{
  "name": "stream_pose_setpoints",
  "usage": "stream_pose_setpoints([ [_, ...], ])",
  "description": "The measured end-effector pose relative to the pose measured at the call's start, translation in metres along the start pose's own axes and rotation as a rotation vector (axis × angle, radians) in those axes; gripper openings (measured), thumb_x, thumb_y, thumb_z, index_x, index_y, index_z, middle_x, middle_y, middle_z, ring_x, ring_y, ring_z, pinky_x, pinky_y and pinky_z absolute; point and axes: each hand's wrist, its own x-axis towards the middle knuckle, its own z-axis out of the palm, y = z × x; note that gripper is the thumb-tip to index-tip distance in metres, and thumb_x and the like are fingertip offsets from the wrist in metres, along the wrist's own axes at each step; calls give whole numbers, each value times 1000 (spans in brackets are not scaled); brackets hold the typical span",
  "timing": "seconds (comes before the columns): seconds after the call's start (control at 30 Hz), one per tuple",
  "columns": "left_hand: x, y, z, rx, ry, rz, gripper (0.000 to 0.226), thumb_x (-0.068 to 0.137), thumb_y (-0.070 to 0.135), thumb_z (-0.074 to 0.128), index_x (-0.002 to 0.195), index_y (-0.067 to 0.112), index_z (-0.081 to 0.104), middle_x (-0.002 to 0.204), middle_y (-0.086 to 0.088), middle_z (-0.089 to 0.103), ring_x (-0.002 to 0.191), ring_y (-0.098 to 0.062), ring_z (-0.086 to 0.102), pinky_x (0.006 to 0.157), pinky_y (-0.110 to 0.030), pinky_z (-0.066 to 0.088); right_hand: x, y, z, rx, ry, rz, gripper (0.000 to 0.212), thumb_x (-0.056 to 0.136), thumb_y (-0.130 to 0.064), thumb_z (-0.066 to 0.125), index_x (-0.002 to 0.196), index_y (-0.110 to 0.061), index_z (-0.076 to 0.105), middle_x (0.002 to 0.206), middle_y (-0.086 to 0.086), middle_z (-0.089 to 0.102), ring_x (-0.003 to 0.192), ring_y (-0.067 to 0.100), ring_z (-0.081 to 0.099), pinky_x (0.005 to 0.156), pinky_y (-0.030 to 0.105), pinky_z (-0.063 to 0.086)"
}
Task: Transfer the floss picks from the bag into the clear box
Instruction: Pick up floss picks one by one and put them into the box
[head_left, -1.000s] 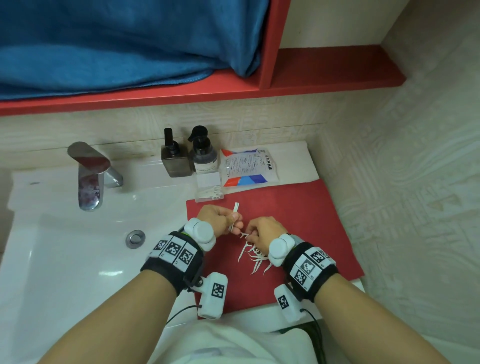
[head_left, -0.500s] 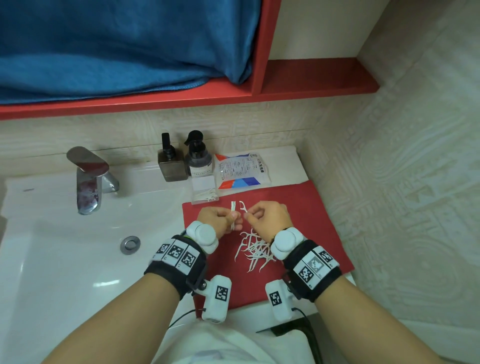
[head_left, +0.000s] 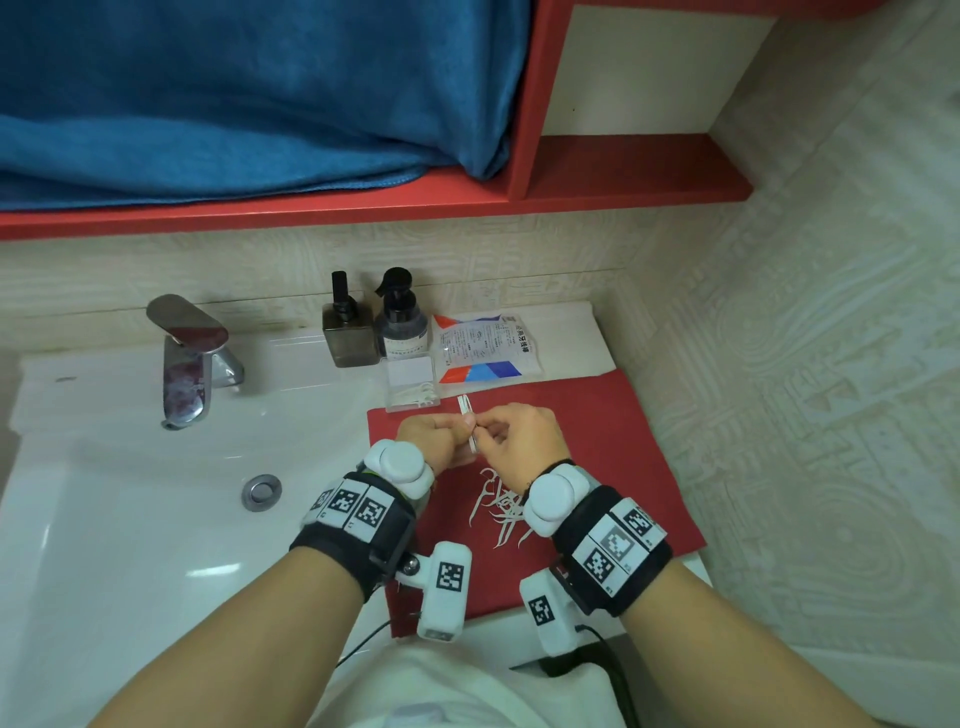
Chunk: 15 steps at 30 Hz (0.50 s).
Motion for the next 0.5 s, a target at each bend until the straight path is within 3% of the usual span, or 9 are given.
stream_pose_setpoints([
  [0.1,-2,2,-1,-43,-54,-17,23,90,12,63,106,-3,68,100,-24,70,92,-33,70,83,-40,58,-2,0,-2,15,53,-31,12,84,-27,67,92,-29,77,79,-3,67,71,13,62,70,35,55],
  [0.2,-4,5,-3,-47,-102,0,23,90,14,61,107,-2,68,100,-22,71,94,-32,70,87,-40,56,-4,-1,-6,44,85,-35,12,85,-28,69,93,-30,77,81,-8,56,72,2,53,65,15,45],
  [0.27,-5,7,-3,-47,-108,20,24,90,14,61,107,-2,68,101,-21,71,95,-32,70,88,-41,55,-3,-3,-10,41,92,-40,11,85,-30,70,93,-31,77,79,-10,48,69,-1,48,61,8,35],
  [0.4,-10,11,-1,9,-99,42,22,90,13,62,106,-1,68,92,-18,73,82,-27,72,81,-37,58,-1,-2,-24,29,21,-108,10,83,-27,71,91,-28,78,80,-5,55,70,6,53,62,13,39],
  [0.5,-17,16,3,81,-157,82,14,90,9,60,97,0,68,79,-11,73,67,-18,71,70,-28,60,4,3,-35,92,82,-68,12,83,-23,71,92,-27,75,84,-10,63,72,3,59,70,18,49],
])
